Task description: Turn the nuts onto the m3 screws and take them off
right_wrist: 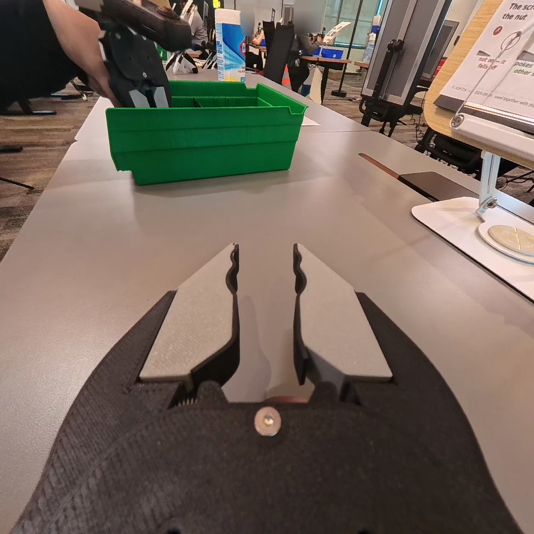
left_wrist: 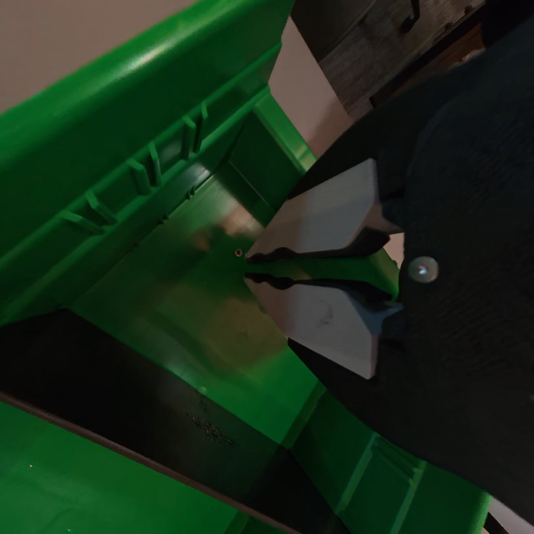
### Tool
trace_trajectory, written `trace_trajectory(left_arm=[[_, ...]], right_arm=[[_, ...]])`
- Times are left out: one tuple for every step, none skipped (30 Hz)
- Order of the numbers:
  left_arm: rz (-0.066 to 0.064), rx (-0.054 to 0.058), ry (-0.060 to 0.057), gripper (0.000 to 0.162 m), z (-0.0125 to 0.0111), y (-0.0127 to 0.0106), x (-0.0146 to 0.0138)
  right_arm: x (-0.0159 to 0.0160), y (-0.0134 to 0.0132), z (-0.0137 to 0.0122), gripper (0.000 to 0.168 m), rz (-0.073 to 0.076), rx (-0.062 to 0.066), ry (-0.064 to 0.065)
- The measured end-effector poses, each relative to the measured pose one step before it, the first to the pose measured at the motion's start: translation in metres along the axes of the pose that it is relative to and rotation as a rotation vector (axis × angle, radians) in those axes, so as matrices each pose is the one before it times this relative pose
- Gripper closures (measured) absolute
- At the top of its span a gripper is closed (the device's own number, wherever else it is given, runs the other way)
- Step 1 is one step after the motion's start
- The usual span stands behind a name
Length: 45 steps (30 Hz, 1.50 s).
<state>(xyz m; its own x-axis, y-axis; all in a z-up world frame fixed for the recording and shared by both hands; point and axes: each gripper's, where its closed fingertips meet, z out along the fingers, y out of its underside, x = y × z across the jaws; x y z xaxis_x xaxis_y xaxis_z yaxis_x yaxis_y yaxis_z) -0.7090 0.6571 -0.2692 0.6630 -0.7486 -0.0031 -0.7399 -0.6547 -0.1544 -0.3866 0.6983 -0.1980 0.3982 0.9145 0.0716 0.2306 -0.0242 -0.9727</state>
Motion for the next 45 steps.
trace_trajectory(left_arm=[[0.0026, 0.0144, 0.0101, 0.155, -0.00075, -0.00190, 0.00182], [-0.0004, 0.0141, 0.0028, 0.155, -0.00074, -0.00200, 0.00059], [-0.0015, 0.0065, 0.0048, 0.155, -0.00034, -0.00105, 0.00078], [0.0019, 0.0012, 0.0053, 0.155, 0.00011, -0.00027, 0.00110], [0.0026, -0.0025, 0.0029, 0.155, 0.00037, 0.00020, 0.00083], [0.0017, -0.0035, 0.0010, 0.154, 0.00063, 0.00025, 0.00062], [0.0013, -0.0031, 0.0011, 0.154, 0.00076, 0.00015, 0.00043], [0.0018, -0.0031, 0.0021, 0.154, 0.00089, -0.00004, 0.00060], [0.0018, -0.0025, 0.0008, 0.154, 0.00111, 0.00004, 0.00041], [0.0013, -0.0020, 0.0035, 0.154, 0.00118, -0.00023, 0.00073], [0.0013, -0.0011, 0.0017, 0.154, 0.00104, -0.00039, 0.00048], [0.0015, -0.0016, 0.0004, 0.154, 0.00079, -0.00023, 0.00030], [0.0011, -0.0022, 0.0011, 0.154, 0.00044, -0.00018, 0.00029], [0.0013, -0.0021, 0.0006, 0.153, 0.00024, -0.00016, 0.00015], [0.0007, -0.0030, -0.0017, 0.153, 0.00024, 0.00013, -0.00026], [-0.0002, -0.0058, -0.0041, 0.152, 0.00033, 0.00058, -0.00068], [0.0001, -0.0107, -0.0059, 0.152, 0.00074, 0.00154, -0.00110], [0.0016, -0.0034, -0.0084, 0.154, 0.00026, 0.00048, -0.00138], [-0.0014, -0.0044, -0.0032, 0.154, 0.00010, 0.00057, -0.00079], [-0.0009, -0.0047, -0.0024, 0.153, -0.00003, 0.00065, -0.00063], [0.0020, -0.0029, -0.0035, 0.154, 0.00000, 0.00042, -0.00049], [0.0011, 0.0006, -0.0010, 0.154, -0.00004, -0.00025, -0.00009], [-0.0009, 0.0005, -0.0014, 0.155, 0.00014, -0.00010, -0.00035], [-0.0005, 0.0010, 0.0003, 0.155, -0.00004, -0.00008, 0.00002], [-0.0006, 0.0016, 0.0008, 0.155, -0.00001, -0.00003, 0.00010], [-0.0010, 0.0020, 0.0023, 0.155, -0.00011, 0.00006, 0.00021], [-0.0012, 0.0022, 0.0045, 0.154, -0.00009, 0.00002, 0.00067], [-0.0010, 0.0016, 0.0037, 0.153, -0.00002, -0.00003, 0.00054], [-0.0011, 0.0013, 0.0012, 0.152, -0.00004, 0.00002, 0.00020], [-0.0005, 0.0004, 0.0011, 0.152, -0.00007, -0.00007, 0.00019], [0.0007, -0.0003, -0.0004, 0.152, 0.00000, -0.00005, 0.00011], [0.0017, -0.0007, -0.0020, 0.152, 0.00007, 0.00001, -0.00005], [0.0015, -0.0012, -0.0036, 0.152, 0.00005, -0.00005, -0.00041], [0.0009, -0.0011, -0.0041, 0.153, 0.00005, 0.00000, -0.00037], [0.0009, -0.0010, -0.0029, 0.154, 0.00005, 0.00000, -0.00034], [0.0005, -0.0007, -0.0029, 0.154, 0.00006, 0.00003, -0.00038], [-0.0005, -0.0005, -0.0040, 0.155, 0.00009, -0.00011, -0.00075], [-0.0026, 0.0022, -0.0031, 0.156, -0.00004, -0.00038, -0.00062], [-0.0027, 0.0030, -0.0007, 0.156, 0.00013, -0.00055, -0.00021], [0.0000, -0.0005, -0.0015, 0.155, -0.00001, -0.00008, -0.00008], [0.0023, -0.0002, -0.0026, 0.155, -0.00002, -0.00001, 0.00004], [0.0023, -0.0002, -0.0031, 0.155, 0.00012, -0.00029, 0.00008], [0.0019, -0.0016, -0.0027, 0.154, 0.00001, -0.00004, 0.00025], [0.0022, 0.0011, -0.0041, 0.154, 0.00003, -0.00065, -0.00006], [0.0007, 0.0016, -0.0048, 0.153, 0.00017, -0.00077, -0.00012]], right_arm=[[0.00008, 0.00001, 0.00004, 0.134, 0.0006, -0.0001, 0.0002], [0.00014, 0.00003, 0.00006, 0.134, 0.0007, -0.0003, 0.0000], [-0.00002, 0.00002, -0.00001, 0.134, 0.0001, -0.0001, -0.0001], [-0.00011, -0.00002, 0.00005, 0.134, -0.0006, 0.0000, -0.0002], [-0.00010, 0.00001, 0.00003, 0.134, -0.0006, -0.0002, -0.0001], [-0.00006, 0.00005, 0.00005, 0.134, -0.0002, -0.0005, -0.0002], [0.00007, -0.00004, -0.00001, 0.134, 0.0001, -0.0005, -0.0001], [-0.00004, -0.00001, 0.00008, 0.134, 0.0001, -0.0001, 0.0001], [-0.00003, -0.00001, -0.00011, 0.134, 0.0000, 0.0003, 0.0001], [0.00008, -0.00005, -0.00005, 0.134, -0.0002, 0.0005, 0.0002], [-0.00001, -0.00004, -0.00002, 0.134, -0.0002, 0.0003, 0.0005], [0.00003, -0.00002, -0.00010, 0.134, -0.0002, 0.0004, 0.0005], [0.00000, -0.00004, 0.00002, 0.134, 0.0001, 0.0003, 0.0000], [0.00000, 0.00010, -0.00006, 0.134, 0.0002, 0.0001, -0.0001], [-0.00007, 0.00001, 0.00000, 0.134, 0.0002, -0.0001, -0.0004], [0.00000, 0.00001, 0.00003, 0.134, 0.0003, -0.0001, -0.0005], [-0.00009, 0.00004, -0.00002, 0.134, 0.0001, -0.0003, -0.0006], [-0.00005, 0.00000, 0.00008, 0.134, -0.0002, -0.0001, -0.0002], [-0.00009, 0.00011, -0.00003, 0.134, -0.0003, -0.0001, -0.0001], [-0.00005, 0.00000, 0.00000, 0.134, 0.0000, 0.0000, -0.0004], [-0.00005, -0.00001, 0.00001, 0.134, 0.0001, 0.0001, -0.0003], [-0.00001, -0.00001, 0.00001, 0.134, 0.0001, 0.0001, 0.0000], [0.00009, 0.00002, -0.00005, 0.134, 0.0004, 0.0000, -0.0001], [-0.00004, 0.00003, -0.00001, 0.134, 0.0003, -0.0002, -0.0001], [-0.00002, 0.00003, 0.00006, 0.134, -0.0003, -0.0004, 0.0000], [-0.00003, 0.00001, 0.00003, 0.134, -0.0008, -0.0002, 0.0003], [-0.00004, 0.00007, 0.00007, 0.135, -0.0007, 0.0000, 0.0003], [-0.00002, 0.00001, -0.00004, 0.135, -0.0004, -0.0001, 0.0003], [0.00003, 0.00002, -0.00001, 0.135, 0.0000, -0.0001, 0.0002], [-0.00001, 0.00000, 0.00000, 0.134, 0.0002, 0.0000, 0.0000], [0.00006, 0.00000, 0.00004, 0.134, 0.0003, 0.0000, -0.0001], [0.00008, 0.00000, -0.00008, 0.135, -0.0001, 0.0002, 0.0002], [-0.00010, -0.00002, 0.00005, 0.135, -0.0003, 0.0000, 0.0001], [0.00000, 0.00014, 0.00000, 0.135, -0.0001, -0.0003, 0.0000], [0.00006, 0.00003, 0.00010, 0.135, 0.0000, -0.0004, 0.0001], [0.00003, 0.00004, -0.00002, 0.135, 0.0002, -0.0003, 0.0003], [0.00009, -0.00001, 0.00005, 0.135, 0.0002, 0.0001, 0.0001], [0.00000, 0.00002, -0.00008, 0.135, 0.0002, 0.0001, -0.0002], [-0.00003, 0.00001, -0.00001, 0.135, 0.0001, -0.0001, -0.0001], [0.00001, -0.00002, 0.00001, 0.135, -0.0003, 0.0002, -0.0001], [-0.00001, 0.00000, 0.00000, 0.135, -0.0002, 0.0000, -0.0002], [-0.00012, 0.00006, 0.00005, 0.135, 0.0001, -0.0006, -0.0006], [0.00001, 0.00006, 0.00001, 0.135, 0.0002, -0.0005, -0.0004], [0.00002, 0.00000, 0.00004, 0.135, 0.0003, 0.0000, -0.0004], [-0.00001, 0.00002, 0.00003, 0.135, 0.0005, -0.0002, -0.0005]])
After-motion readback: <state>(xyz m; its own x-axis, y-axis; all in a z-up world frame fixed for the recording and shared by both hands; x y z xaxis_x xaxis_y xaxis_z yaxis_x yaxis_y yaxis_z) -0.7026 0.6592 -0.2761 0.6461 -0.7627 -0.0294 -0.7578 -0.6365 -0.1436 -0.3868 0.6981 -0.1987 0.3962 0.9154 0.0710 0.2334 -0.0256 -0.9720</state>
